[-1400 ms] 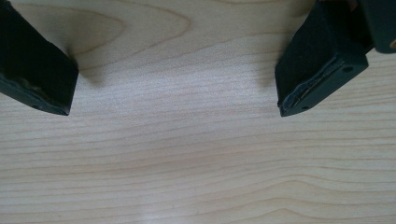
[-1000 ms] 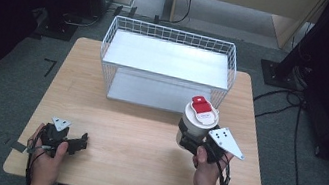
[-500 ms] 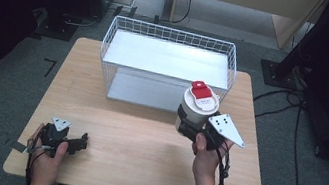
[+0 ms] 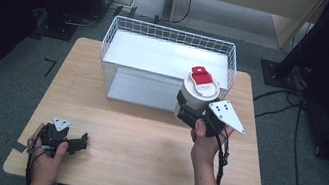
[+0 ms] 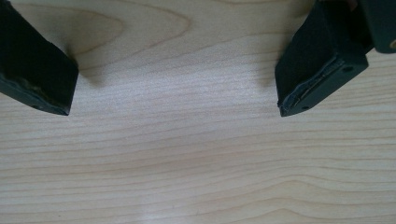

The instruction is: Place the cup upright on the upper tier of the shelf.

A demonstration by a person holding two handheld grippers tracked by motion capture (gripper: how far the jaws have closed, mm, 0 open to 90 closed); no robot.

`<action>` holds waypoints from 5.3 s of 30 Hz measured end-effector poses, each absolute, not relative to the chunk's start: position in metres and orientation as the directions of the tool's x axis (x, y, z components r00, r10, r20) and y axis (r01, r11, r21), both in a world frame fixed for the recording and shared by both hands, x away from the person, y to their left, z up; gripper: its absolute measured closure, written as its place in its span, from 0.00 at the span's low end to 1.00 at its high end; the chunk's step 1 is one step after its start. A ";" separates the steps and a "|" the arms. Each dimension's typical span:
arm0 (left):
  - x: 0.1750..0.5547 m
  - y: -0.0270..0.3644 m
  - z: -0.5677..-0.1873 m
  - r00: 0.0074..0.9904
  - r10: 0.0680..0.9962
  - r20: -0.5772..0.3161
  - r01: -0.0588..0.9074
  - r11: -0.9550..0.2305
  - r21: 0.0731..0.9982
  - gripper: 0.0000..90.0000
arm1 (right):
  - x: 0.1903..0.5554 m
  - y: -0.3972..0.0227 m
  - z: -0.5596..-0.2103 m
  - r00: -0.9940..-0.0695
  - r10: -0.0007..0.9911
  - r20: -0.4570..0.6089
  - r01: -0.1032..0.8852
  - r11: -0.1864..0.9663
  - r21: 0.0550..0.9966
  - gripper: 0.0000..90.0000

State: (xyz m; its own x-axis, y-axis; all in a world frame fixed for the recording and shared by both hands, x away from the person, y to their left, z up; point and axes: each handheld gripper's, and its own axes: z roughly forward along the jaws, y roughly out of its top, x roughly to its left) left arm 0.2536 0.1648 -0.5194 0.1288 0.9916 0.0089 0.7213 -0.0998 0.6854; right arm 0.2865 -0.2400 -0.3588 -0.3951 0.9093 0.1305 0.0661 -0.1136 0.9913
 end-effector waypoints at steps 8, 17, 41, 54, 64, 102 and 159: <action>0.254 0.165 -0.519 0.129 0.992 0.009 0.721 -0.100 0.685 0.00 | 0.298 -0.237 -0.343 -0.393 0.913 0.112 0.037 -0.106 0.994 0.12; 0.254 0.165 -0.519 0.129 0.992 0.009 0.721 -0.100 0.685 0.00 | 0.308 -0.231 -0.331 -0.399 0.911 0.102 0.022 -0.101 0.995 0.12; 0.254 0.165 -0.519 0.129 0.992 0.009 0.721 -0.100 0.685 0.00 | 0.346 -0.212 -0.294 -0.400 0.914 0.071 -0.007 -0.080 0.997 0.12; 0.254 0.165 -0.519 0.129 0.992 0.009 0.721 -0.100 0.686 0.00 | 0.378 -0.205 -0.295 -0.362 0.929 0.071 0.015 -0.070 0.997 0.12; 0.254 0.165 -0.519 0.129 0.992 0.009 0.721 -0.100 0.686 0.00 | 0.410 -0.201 -0.301 -0.319 0.945 0.069 0.045 -0.058 0.997 0.12; 0.254 0.165 -0.519 0.129 0.992 0.008 0.721 -0.099 0.686 0.00 | 0.431 -0.215 -0.316 -0.273 0.961 0.032 0.057 -0.017 0.998 0.12; 0.254 0.165 -0.519 0.129 0.992 0.009 0.721 -0.100 0.686 0.00 | 0.343 -0.262 -0.369 -0.305 0.952 0.010 0.087 0.017 0.996 0.00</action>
State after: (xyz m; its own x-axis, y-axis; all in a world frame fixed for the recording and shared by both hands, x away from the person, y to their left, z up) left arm 0.2536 0.1648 -0.5195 0.1287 0.9916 0.0093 0.7208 -0.1000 0.6859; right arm 0.3432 -0.2618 -0.3685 -0.3048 0.9523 0.0101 0.0868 0.0172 0.9961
